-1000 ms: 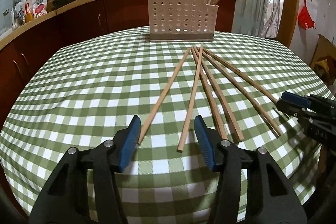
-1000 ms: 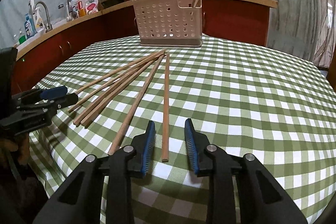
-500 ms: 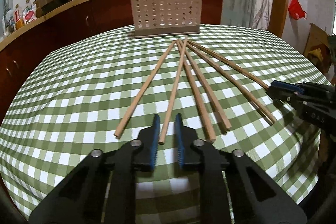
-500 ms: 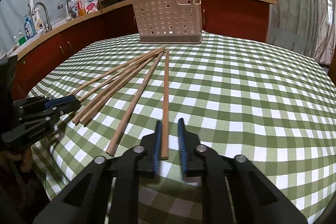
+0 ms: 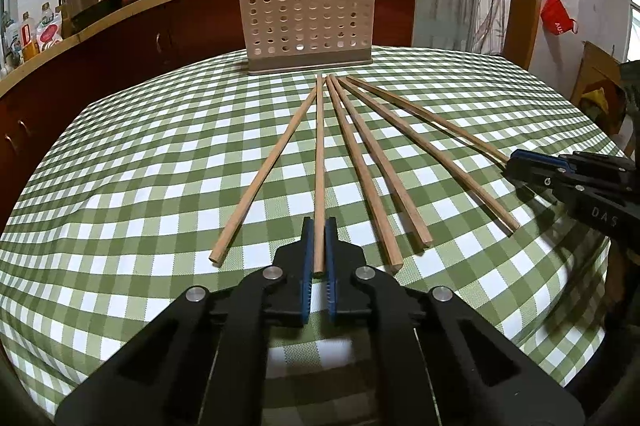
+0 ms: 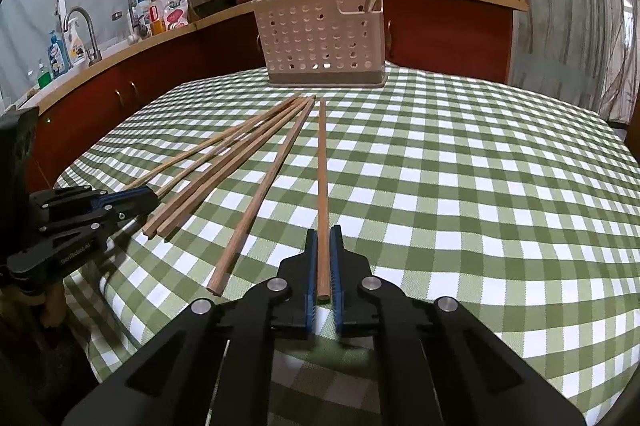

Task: Organize utensils
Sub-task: 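Close the left gripper on one chopstick while the right gripper closes on another, then lift both held chopsticks upright and carry them over the beige caddy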

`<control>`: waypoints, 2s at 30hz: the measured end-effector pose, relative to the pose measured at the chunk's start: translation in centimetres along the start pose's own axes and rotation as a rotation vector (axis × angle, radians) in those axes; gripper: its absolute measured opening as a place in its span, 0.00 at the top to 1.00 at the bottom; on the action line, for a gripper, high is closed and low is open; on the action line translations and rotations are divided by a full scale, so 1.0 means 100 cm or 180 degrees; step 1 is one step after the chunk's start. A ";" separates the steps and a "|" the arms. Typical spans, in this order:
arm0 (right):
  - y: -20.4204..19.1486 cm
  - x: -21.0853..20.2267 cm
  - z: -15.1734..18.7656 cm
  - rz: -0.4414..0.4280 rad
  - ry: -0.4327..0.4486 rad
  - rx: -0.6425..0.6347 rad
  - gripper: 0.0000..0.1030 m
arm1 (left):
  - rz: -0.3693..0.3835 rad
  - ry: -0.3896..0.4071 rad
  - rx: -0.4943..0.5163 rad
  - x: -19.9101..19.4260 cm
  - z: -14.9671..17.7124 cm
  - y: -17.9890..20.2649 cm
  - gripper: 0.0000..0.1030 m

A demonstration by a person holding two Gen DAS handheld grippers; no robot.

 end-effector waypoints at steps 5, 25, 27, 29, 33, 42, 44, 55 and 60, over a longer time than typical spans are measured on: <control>-0.002 -0.011 -0.008 0.0052 0.0121 -0.0053 0.93 | -0.0026 0.0094 -0.0012 -0.008 -0.007 -0.004 0.94; -0.008 -0.077 -0.066 0.0211 0.0715 -0.0147 0.93 | -0.0129 0.0865 -0.0256 -0.084 -0.079 -0.037 0.94; -0.009 -0.084 -0.074 0.0229 0.0767 -0.0152 0.93 | -0.0145 0.0939 -0.0290 -0.091 -0.087 -0.043 0.94; -0.009 -0.093 -0.083 0.0249 0.0834 -0.0161 0.93 | -0.0155 0.0986 -0.0318 -0.097 -0.095 -0.048 0.94; -0.009 -0.104 -0.098 0.0281 0.0920 -0.0169 0.93 | -0.0190 0.1033 -0.0393 -0.104 -0.110 -0.063 0.94; -0.002 -0.098 -0.128 0.0205 0.0924 -0.0138 0.93 | -0.0175 0.0992 -0.0453 -0.093 -0.136 -0.084 0.94; -0.002 -0.094 -0.137 0.0205 0.0947 -0.0173 0.93 | -0.0181 0.1015 -0.0439 -0.089 -0.143 -0.085 0.94; 0.003 -0.071 -0.177 0.0196 0.1067 -0.0288 0.93 | -0.0213 0.1087 -0.0405 -0.067 -0.176 -0.090 0.94; 0.003 -0.062 -0.189 0.0170 0.1097 -0.0301 0.93 | -0.0215 0.1120 -0.0384 -0.058 -0.185 -0.090 0.94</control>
Point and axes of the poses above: each gripper's, at about its wrist camera, not at the fingertips, and x roughly the way its jaws point, y to its right, z to its underside, the point moved 8 cm from there along x, roughly the way its jaws point, and after that the axes turned 12 degrees about -z, right-handed, at the moved point
